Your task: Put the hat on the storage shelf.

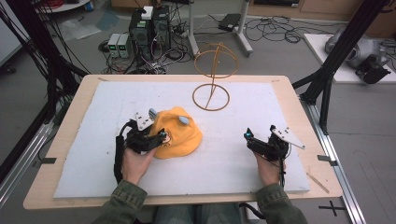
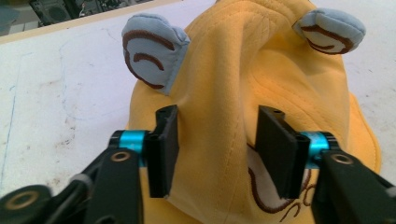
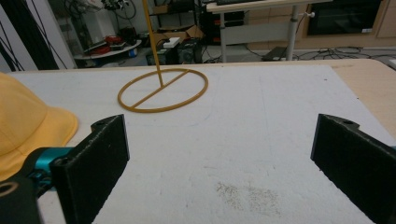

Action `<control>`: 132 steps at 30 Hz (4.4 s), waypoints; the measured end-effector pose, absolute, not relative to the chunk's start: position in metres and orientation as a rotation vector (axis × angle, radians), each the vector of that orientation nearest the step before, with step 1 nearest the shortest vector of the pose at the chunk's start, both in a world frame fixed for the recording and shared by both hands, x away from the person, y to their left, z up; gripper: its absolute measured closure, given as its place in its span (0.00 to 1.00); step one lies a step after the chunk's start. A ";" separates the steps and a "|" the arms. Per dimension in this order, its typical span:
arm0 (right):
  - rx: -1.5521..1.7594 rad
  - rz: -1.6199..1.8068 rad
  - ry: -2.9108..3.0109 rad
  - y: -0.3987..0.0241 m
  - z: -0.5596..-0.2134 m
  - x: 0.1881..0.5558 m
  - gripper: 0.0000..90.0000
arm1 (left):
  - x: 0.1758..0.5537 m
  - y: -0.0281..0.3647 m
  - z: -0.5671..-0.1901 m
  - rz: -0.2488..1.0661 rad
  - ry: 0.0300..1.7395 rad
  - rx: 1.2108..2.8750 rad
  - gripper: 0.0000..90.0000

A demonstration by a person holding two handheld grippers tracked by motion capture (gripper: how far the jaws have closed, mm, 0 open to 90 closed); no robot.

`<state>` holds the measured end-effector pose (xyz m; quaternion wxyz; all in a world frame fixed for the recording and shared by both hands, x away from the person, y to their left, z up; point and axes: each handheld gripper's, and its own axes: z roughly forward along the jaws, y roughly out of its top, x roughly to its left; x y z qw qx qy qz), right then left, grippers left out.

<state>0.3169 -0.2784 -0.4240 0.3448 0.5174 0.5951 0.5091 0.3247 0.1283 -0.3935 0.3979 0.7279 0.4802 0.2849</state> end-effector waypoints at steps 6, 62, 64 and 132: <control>1.336 1.318 1.549 -0.277 -0.424 0.317 0.04 | 0.323 0.126 -0.393 0.745 1.204 1.852 0.87; 1.333 1.345 1.557 -0.269 -0.426 0.323 0.05 | 0.328 0.145 -0.303 0.957 0.853 1.265 0.97; 1.336 1.347 1.565 -0.268 -0.427 0.323 0.05 | 0.333 0.145 -0.297 0.943 0.848 1.229 0.97; 1.349 1.404 1.601 -0.263 -0.431 0.326 0.05 | 0.518 0.016 -0.239 0.640 0.950 1.556 0.59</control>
